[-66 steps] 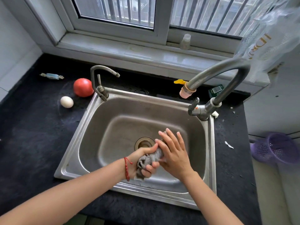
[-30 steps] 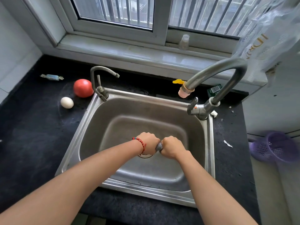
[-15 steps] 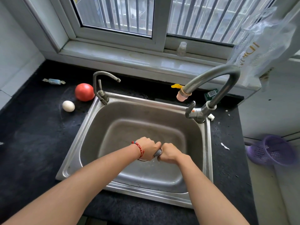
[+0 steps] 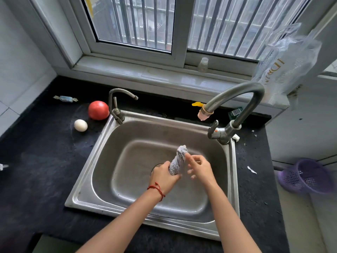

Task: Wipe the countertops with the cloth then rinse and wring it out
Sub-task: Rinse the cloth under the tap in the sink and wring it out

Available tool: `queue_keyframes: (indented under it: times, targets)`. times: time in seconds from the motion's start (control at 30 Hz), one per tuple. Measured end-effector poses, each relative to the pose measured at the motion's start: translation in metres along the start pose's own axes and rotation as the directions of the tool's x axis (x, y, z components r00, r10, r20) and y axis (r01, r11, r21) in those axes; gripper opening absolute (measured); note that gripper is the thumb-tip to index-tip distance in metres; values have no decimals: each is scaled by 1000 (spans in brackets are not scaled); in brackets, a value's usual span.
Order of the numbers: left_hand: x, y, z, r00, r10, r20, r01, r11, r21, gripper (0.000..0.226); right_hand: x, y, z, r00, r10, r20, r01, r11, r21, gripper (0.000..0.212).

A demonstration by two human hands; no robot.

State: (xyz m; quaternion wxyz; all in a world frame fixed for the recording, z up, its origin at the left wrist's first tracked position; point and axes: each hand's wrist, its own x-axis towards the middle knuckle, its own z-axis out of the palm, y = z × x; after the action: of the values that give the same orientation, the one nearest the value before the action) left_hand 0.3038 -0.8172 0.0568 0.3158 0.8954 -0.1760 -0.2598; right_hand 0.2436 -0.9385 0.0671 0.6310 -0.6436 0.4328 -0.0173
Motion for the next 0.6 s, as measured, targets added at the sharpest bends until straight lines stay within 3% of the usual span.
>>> queue_keyframes:
  times: [0.1,0.2,0.27,0.37,0.43,0.5,0.6]
  targets:
    - [-10,4,1,997,68,-42,-63,992,110,39,-5,-2,9,997,-26,-74,28,999,24,29]
    - [-13,4,-7,996,86,-38,-89,993,-75,52,-12,-9,7,988,-122,-97,133,983,126,21]
    - [-14,6,-18,995,72,71,-48,956,-289,49,-19,-11,3,980,-184,-73,196,957,214,15]
    - [-18,5,-35,956,93,278,106,774,-624,32,-29,-19,1,987,-159,-34,155,857,492,28]
    - [-21,2,-39,917,130,377,242,570,-785,30,-32,-25,0,990,-135,-39,133,800,585,35]
    - [-25,1,-43,892,154,426,322,445,-836,29,-35,-30,1,980,-184,-80,199,826,527,36]
    - [-28,-1,-44,922,131,364,259,489,-833,27,-40,-36,7,943,-315,-104,332,893,305,33]
